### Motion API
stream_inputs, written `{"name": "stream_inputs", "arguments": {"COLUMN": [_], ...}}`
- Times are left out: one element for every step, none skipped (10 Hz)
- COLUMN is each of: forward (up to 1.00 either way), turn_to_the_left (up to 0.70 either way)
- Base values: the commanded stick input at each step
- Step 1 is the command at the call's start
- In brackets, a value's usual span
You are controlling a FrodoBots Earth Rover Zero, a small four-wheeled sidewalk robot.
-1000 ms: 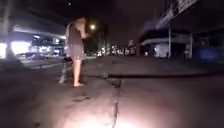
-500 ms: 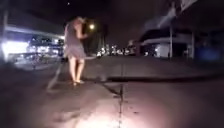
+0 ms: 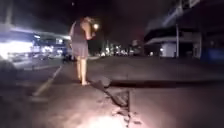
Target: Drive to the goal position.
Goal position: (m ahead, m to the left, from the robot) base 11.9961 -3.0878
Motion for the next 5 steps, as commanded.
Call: {"name": "stream_inputs", "arguments": {"forward": [1.0,1.0,1.0,1.0,1.0], "turn_to_the_left": [0.0,0.0,0.0,0.0,0.0]}}
